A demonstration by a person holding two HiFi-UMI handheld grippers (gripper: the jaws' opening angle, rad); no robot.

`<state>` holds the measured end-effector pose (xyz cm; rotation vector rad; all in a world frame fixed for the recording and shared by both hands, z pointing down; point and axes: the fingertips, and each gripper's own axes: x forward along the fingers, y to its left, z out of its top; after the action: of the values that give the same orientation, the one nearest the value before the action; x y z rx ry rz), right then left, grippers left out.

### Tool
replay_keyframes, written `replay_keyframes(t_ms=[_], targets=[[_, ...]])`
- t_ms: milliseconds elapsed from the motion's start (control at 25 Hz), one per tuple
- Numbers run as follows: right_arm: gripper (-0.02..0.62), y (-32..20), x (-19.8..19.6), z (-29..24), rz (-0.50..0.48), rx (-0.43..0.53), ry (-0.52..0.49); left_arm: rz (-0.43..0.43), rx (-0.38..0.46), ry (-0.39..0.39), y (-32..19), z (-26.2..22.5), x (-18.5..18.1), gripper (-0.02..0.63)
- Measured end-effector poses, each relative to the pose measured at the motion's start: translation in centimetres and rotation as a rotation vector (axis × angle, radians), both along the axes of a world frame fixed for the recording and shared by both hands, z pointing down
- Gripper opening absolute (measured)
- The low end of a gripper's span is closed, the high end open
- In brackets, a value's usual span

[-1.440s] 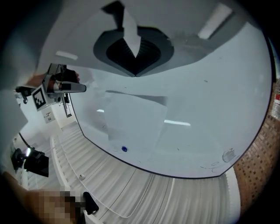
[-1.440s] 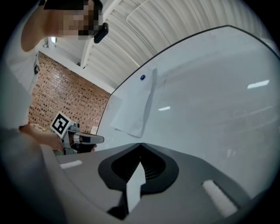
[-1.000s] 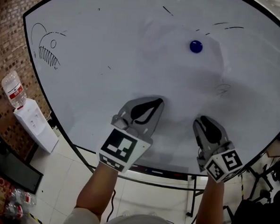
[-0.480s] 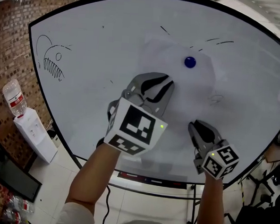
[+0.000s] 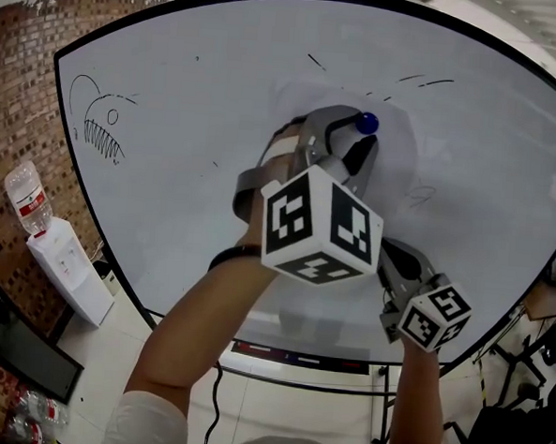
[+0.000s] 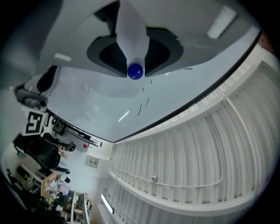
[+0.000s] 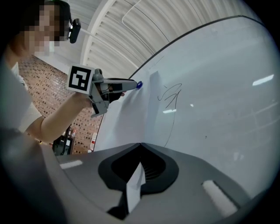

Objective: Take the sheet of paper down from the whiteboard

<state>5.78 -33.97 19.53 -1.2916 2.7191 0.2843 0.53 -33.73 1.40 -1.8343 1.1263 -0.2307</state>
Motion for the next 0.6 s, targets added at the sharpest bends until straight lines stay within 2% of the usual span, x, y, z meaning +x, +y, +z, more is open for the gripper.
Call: replay_keyframes(t_ms=[160,320,440,600], targets=[[0.008,-0.2,0.1,0.0,-0.006,0.003,-0.006,-0.092,0.037,-0.071,-0.5,-0.2,0.8,0.144],[0.008,-0.2,0.2,0.0,-0.006,0.004,-0.006,-0.126,0.003,-0.097,-1.2,-0.2,1.2,0.147],[0.008,-0.2,0.2,0.1,-0.008,0.006,-0.009,-0.115,-0.033,-0.094,-1.3,-0.2,1.4,0.147],[0.008,-0.1,0.1,0.1,-0.011,0.013,-0.009,-0.044,-0.100,-0.030,-1.4,-0.4,1.1,0.135]])
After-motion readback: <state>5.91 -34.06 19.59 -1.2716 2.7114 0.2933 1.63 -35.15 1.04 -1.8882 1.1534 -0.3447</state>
